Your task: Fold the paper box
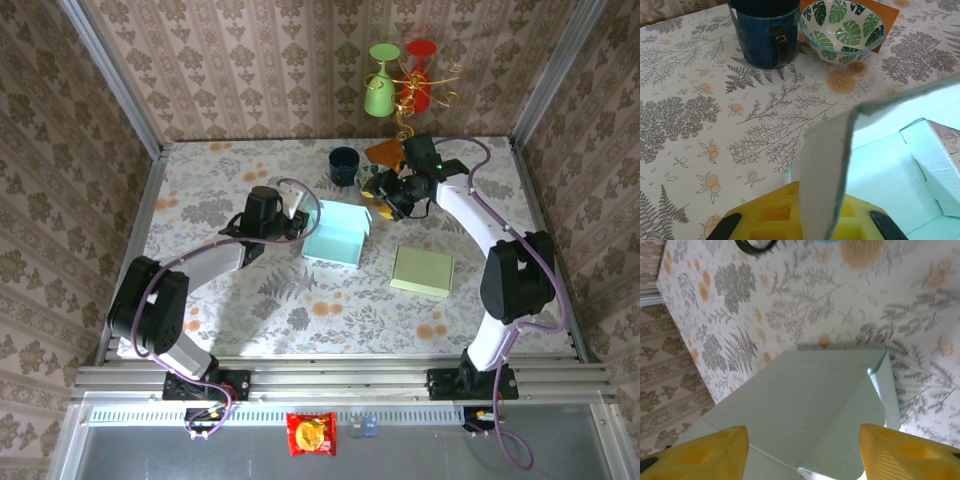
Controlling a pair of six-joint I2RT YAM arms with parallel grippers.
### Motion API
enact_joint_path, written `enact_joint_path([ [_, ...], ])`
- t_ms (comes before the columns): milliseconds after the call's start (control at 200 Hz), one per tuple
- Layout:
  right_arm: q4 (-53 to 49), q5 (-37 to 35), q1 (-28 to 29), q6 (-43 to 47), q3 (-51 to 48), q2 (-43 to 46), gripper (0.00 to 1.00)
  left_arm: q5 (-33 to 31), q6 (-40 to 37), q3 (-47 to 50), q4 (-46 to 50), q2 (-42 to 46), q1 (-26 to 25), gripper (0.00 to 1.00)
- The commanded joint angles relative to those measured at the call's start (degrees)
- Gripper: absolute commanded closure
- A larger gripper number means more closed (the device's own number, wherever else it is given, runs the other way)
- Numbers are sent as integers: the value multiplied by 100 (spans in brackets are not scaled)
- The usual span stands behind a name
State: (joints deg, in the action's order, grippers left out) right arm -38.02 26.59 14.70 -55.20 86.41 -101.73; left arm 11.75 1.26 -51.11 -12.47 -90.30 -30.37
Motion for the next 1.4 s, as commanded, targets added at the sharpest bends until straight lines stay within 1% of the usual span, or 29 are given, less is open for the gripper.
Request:
enact_joint_path([
  [0,-422,484,33,-260,-26,-187,40,-9,-28,-201,-166,-127,-52,91],
  [285,-479,789,31,-400,-143,-409,44,-5,4,-262,-229,-253,-79,91],
  [505,7,1101,66,-842,-492,-407,49,-89,200,-263,-321,-349,-140,91],
  [810,333,1147,147,-1202,-701,-364,54,-177,735,-66,-692,-373,-215,91],
  [1000,539,1186,211,-1423,-844,-363,57,-160,819,-3,-739,-358,-230,91],
  [1205,691,1121,239,-1664,-993,-334,60,-31,966,81,-844,-408,-224,90],
  [1240,885,1113,258,-1698,-1014,-331,60,-8,1004,120,-890,-414,-224,89],
  [1395,943,945,372,-1722,-1055,-263,63,94,1198,313,-1007,-384,-180,88],
])
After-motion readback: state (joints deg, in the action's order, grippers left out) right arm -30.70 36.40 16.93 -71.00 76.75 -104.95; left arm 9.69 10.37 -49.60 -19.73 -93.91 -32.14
